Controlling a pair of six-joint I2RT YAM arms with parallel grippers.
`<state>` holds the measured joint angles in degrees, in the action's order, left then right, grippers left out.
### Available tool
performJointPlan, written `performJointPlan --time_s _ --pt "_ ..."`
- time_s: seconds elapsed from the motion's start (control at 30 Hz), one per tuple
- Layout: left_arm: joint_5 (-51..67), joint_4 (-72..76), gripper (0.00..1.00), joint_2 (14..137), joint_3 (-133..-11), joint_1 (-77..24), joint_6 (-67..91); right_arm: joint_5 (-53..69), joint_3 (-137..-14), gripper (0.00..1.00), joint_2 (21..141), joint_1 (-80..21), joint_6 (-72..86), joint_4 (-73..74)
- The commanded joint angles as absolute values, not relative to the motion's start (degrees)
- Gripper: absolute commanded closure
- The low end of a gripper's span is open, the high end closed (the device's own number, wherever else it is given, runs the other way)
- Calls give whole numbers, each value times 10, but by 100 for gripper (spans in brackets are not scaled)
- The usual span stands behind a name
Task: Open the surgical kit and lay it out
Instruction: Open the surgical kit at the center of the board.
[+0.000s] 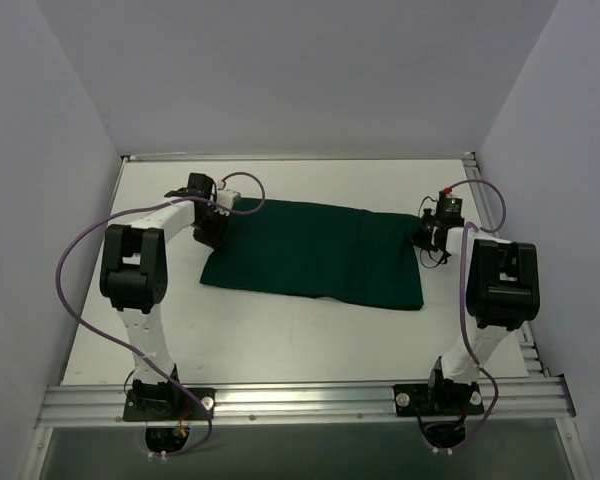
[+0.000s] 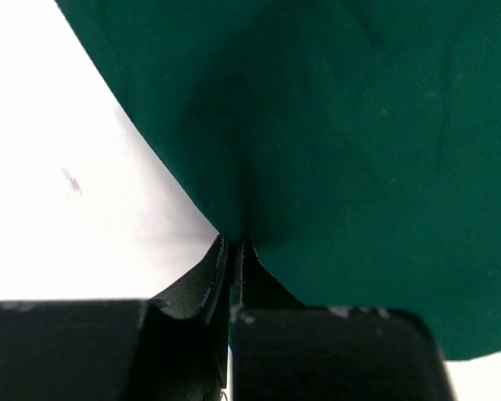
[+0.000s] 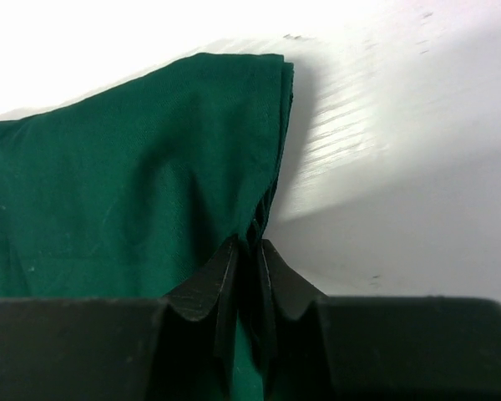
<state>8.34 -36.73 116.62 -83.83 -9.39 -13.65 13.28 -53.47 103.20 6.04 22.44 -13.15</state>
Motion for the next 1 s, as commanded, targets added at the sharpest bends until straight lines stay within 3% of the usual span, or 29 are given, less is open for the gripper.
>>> performJointPlan --time_s 0.0,0.3,0.77,0.87,0.93,0.97 --pt "84 -399 98 1122 -770 -69 -157 130 -537 99 1027 38 218 -80" --pt "42 -388 98 1016 -649 -33 -199 105 -493 98 946 21 224 -62" --pt "60 -434 98 955 -626 -22 -222 69 -522 95 926 28 197 -17" --pt "60 -430 98 953 -616 -20 -224 69 -519 100 921 28 198 -16" --pt "59 -429 98 954 -613 -21 -225 67 -518 94 918 28 197 -14" --pt "57 -431 98 954 -614 -21 -225 64 -518 84 917 28 198 -10"
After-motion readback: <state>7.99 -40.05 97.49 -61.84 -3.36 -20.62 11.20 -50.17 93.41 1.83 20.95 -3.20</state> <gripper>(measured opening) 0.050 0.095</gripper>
